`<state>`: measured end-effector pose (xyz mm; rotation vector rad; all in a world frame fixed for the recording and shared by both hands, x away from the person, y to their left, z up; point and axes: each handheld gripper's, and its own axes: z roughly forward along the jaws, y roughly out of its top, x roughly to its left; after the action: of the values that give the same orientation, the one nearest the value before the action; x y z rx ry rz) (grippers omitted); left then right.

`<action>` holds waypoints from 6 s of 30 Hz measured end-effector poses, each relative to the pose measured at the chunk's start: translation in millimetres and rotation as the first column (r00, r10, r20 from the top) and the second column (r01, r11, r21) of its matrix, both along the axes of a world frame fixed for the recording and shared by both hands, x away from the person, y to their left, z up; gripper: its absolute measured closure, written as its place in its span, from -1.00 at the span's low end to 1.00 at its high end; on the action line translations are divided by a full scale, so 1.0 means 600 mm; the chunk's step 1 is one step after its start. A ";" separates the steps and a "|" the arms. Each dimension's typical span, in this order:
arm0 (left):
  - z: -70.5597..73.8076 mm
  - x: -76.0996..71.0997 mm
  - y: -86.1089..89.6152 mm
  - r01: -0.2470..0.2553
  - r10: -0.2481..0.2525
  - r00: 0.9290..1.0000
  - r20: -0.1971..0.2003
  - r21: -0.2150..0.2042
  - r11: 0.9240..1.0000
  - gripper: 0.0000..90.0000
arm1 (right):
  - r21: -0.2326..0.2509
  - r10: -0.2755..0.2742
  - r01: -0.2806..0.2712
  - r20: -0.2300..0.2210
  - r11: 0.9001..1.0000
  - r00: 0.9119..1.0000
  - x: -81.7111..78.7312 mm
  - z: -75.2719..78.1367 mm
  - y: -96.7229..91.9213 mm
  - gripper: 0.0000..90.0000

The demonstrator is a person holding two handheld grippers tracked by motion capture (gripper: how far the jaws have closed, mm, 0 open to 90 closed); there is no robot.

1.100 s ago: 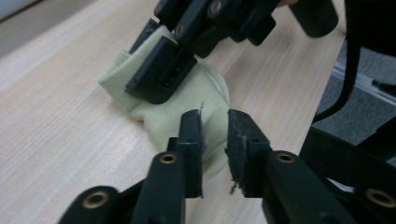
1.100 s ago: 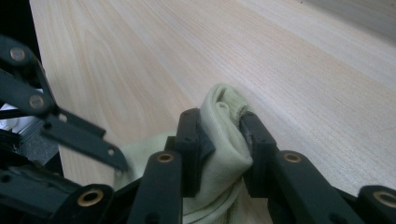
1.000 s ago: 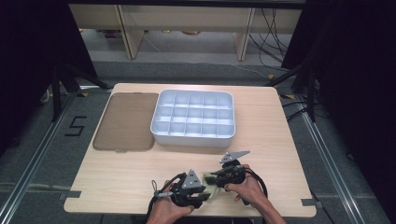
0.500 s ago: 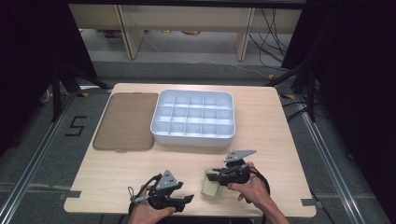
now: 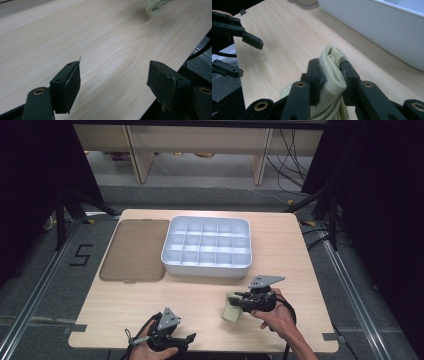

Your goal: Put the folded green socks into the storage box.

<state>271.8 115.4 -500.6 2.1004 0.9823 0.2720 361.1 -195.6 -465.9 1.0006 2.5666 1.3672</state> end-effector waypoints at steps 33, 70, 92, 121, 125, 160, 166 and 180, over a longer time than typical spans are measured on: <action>-0.006 0.001 0.010 0.002 -0.003 0.999 0.034 0.036 0.999 -0.55 | -0.021 -0.068 0.071 0.146 0.997 0.987 0.053 0.064 -0.025 0.62; -0.003 0.003 0.014 0.010 -0.011 1.000 0.019 0.058 0.998 -0.56 | -0.054 -0.139 0.151 0.182 0.987 0.973 0.139 0.132 -0.036 0.62; -0.003 0.003 0.015 0.011 -0.012 1.000 0.022 0.070 0.997 -0.56 | -0.114 -0.162 0.185 0.188 0.976 0.969 0.179 0.150 -0.034 0.62; -0.003 0.001 0.014 0.006 -0.007 1.000 0.025 0.070 0.998 -0.56 | -0.200 -0.179 0.213 0.176 0.956 0.968 0.226 0.104 -0.004 0.61; -0.005 0.001 0.011 -0.015 0.014 1.000 0.022 0.052 0.999 -0.56 | -0.240 -0.164 0.200 0.161 0.950 0.973 0.227 0.102 -0.004 0.61; -0.003 0.002 0.014 -0.006 0.004 1.000 0.031 0.053 0.999 -0.56 | -0.362 -0.107 0.190 0.236 0.913 0.966 0.229 0.066 0.017 0.61; -0.005 0.001 0.012 -0.025 0.024 0.999 0.026 0.047 0.999 -0.55 | -0.369 -0.093 0.182 0.246 0.912 0.965 0.225 0.057 0.022 0.60; -0.001 0.001 0.018 0.013 -0.015 1.000 0.021 0.088 0.996 -0.55 | -0.398 -0.068 0.160 0.236 0.903 0.969 0.219 0.028 0.026 0.57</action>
<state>272.6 126.1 -501.0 2.1788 0.9585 0.3360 492.7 -180.1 -449.1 0.8547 2.4365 0.7953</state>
